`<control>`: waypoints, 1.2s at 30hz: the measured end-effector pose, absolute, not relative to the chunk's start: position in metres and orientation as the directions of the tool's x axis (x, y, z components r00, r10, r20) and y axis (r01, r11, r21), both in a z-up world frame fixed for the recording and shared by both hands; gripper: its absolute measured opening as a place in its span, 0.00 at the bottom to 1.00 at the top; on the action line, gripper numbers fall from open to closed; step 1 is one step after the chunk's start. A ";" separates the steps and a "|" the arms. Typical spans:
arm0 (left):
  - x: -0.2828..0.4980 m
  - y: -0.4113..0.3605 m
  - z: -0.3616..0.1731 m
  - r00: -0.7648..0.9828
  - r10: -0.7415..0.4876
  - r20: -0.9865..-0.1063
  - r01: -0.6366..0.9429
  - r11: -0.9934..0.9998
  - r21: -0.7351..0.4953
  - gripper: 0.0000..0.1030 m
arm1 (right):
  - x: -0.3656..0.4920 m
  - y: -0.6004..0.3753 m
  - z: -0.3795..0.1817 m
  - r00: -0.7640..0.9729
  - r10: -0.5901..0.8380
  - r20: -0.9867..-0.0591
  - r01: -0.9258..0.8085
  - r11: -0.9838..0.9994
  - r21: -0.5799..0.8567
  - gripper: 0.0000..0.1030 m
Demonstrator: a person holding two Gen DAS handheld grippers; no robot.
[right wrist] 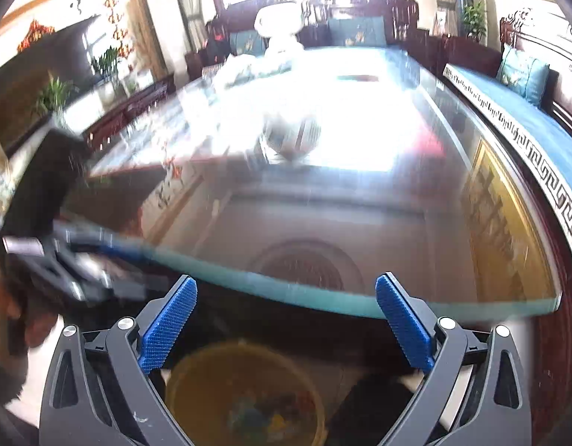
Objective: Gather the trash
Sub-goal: 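Raise both tools back toward the table, then grasp the white foam block with the left tool while the right tool also grips it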
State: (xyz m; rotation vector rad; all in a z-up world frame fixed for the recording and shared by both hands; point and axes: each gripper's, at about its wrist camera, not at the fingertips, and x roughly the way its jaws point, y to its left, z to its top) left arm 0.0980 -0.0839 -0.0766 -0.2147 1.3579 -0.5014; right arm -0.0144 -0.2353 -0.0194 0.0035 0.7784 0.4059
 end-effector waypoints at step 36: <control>0.340 -0.055 -0.029 0.292 -0.110 -0.950 -0.179 0.970 -0.168 0.96 | 0.285 -0.190 0.008 0.420 0.290 -0.860 -0.433 0.897 0.091 0.78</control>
